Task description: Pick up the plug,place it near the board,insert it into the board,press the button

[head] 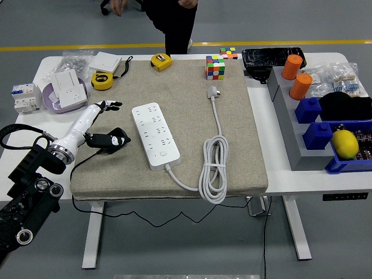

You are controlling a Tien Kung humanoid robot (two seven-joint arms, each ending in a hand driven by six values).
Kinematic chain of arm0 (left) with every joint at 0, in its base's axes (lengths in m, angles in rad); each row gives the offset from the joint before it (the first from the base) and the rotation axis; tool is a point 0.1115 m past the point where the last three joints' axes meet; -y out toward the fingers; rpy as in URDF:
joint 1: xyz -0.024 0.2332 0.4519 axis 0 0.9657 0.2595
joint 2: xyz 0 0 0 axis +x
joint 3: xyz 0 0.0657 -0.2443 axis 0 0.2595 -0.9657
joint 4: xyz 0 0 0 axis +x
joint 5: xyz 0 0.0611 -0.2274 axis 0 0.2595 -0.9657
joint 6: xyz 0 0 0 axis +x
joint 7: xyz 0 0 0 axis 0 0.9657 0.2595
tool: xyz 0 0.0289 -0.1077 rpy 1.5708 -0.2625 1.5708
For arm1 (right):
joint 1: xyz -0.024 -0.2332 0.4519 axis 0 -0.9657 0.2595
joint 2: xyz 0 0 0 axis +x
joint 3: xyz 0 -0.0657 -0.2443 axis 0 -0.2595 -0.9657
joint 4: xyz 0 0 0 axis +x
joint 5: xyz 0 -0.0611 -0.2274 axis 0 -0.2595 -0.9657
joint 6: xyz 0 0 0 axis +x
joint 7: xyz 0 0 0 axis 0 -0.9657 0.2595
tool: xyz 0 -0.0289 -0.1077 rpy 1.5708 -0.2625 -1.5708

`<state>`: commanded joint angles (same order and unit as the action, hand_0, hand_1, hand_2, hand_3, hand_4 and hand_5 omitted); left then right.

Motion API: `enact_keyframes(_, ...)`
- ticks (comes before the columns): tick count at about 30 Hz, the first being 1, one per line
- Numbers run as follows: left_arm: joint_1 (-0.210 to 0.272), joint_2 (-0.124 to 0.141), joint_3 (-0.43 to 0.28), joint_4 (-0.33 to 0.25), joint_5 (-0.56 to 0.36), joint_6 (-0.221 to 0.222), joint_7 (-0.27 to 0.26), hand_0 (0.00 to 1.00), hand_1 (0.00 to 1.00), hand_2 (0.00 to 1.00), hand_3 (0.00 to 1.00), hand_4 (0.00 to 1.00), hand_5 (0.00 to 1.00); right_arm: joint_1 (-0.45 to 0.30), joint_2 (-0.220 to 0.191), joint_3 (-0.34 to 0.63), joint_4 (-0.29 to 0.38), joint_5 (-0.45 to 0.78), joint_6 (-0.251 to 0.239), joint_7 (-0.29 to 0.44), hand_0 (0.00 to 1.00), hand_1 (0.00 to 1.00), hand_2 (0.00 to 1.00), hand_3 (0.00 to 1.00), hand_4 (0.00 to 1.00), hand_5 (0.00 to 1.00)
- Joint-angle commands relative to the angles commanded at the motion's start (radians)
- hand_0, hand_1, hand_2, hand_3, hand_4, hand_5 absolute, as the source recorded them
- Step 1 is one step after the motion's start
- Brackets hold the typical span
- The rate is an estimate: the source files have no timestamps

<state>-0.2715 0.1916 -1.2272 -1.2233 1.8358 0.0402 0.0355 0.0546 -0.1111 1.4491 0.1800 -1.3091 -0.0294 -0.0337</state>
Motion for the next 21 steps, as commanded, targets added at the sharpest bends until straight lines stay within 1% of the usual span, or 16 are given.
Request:
enact_keyframes(3,-0.008,-0.004,0.008,0.022,0.010,0.003,0.001,0.849,0.874,0.793,0.800,0.998,0.180,0.000,0.000,0.000,0.000,0.000,0.000,0.000,0.837,0.765,0.755,0.779,0.998,0.836)
enact_keyframes(4,-0.015,-0.010,0.014,0.040,0.011,0.004,0.000,0.849,0.874,0.793,0.800,0.998,0.180,0.000,0.000,0.000,0.000,0.000,0.000,0.000,0.837,0.765,0.755,0.779,0.998,0.836)
enact_keyframes(5,-0.019,-0.012,0.017,0.049,0.010,0.004,-0.001,0.836,0.876,0.808,0.789,0.998,0.201,0.000,0.000,0.000,0.000,0.000,0.000,0.000,0.836,0.764,0.755,0.778,0.998,0.838)
enact_keyframes(9,-0.038,-0.024,0.030,0.093,0.010,0.008,-0.002,0.836,0.876,0.808,0.789,0.998,0.201,0.000,0.000,0.002,0.000,-0.002,0.001,-0.001,0.836,0.764,0.755,0.778,0.998,0.838)
enact_keyframes(10,-0.042,-0.026,0.031,0.101,0.012,0.009,-0.002,0.836,0.876,0.808,0.789,0.998,0.201,0.000,0.000,0.003,0.000,-0.003,0.001,-0.001,0.836,0.764,0.755,0.778,0.998,0.838)
enact_keyframes(11,-0.045,-0.030,0.030,0.110,0.017,0.014,-0.002,0.819,0.873,0.810,0.794,0.998,0.222,0.001,0.000,0.002,0.000,-0.002,0.001,-0.001,0.836,0.764,0.752,0.778,0.998,0.840)
enact_keyframes(16,-0.054,-0.039,0.027,0.144,0.038,0.027,-0.002,0.819,0.873,0.810,0.794,0.998,0.222,0.000,0.000,0.005,0.000,-0.002,0.001,0.000,0.836,0.764,0.752,0.778,0.998,0.840)
enact_keyframes(17,-0.054,-0.039,0.027,0.149,0.040,0.025,-0.001,0.776,0.815,0.753,0.689,0.998,0.274,0.000,0.000,0.007,0.000,-0.003,0.001,0.000,0.837,0.763,0.752,0.778,0.998,0.842)
enact_keyframes(21,-0.053,-0.042,0.027,0.169,0.060,0.031,0.004,0.776,0.815,0.753,0.689,0.998,0.274,-0.002,0.000,0.012,0.000,-0.007,0.000,-0.001,0.837,0.763,0.752,0.778,0.998,0.842)
